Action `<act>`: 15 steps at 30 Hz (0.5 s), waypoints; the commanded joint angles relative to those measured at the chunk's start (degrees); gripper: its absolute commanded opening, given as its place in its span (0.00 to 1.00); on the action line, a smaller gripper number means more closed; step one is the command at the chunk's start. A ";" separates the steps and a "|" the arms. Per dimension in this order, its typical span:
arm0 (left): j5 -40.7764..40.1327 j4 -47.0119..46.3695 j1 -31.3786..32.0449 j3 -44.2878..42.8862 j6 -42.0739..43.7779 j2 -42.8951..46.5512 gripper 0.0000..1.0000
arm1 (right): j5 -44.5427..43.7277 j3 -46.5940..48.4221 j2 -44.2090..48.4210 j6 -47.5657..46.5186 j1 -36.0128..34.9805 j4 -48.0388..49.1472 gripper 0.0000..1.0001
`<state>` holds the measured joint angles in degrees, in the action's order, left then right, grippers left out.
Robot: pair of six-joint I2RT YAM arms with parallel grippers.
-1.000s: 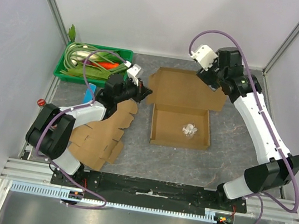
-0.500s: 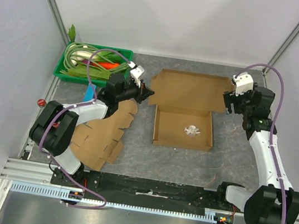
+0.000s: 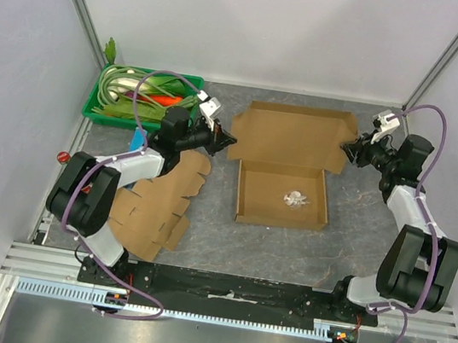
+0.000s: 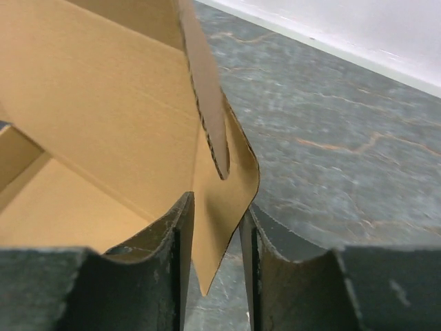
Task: Fold the paper box
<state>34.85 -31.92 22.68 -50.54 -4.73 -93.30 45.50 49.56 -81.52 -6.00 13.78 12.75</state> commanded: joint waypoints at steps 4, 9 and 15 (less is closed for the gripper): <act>5.05 0.89 -1.23 -4.03 4.20 -1.54 0.02 | 11.89 8.00 -3.12 -6.65 0.28 -7.02 0.25; 6.28 0.54 -1.23 -4.47 4.38 -2.33 0.02 | 12.78 10.64 -4.52 -7.18 0.28 -7.13 0.20; 2.16 0.72 -1.67 -4.74 0.96 -1.28 0.19 | 9.53 11.70 -4.45 -7.71 0.28 -8.18 0.00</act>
<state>38.00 -30.04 21.06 -52.99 -3.40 -95.20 55.37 59.20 -86.39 -11.84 14.17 4.82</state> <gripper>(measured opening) 0.058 0.040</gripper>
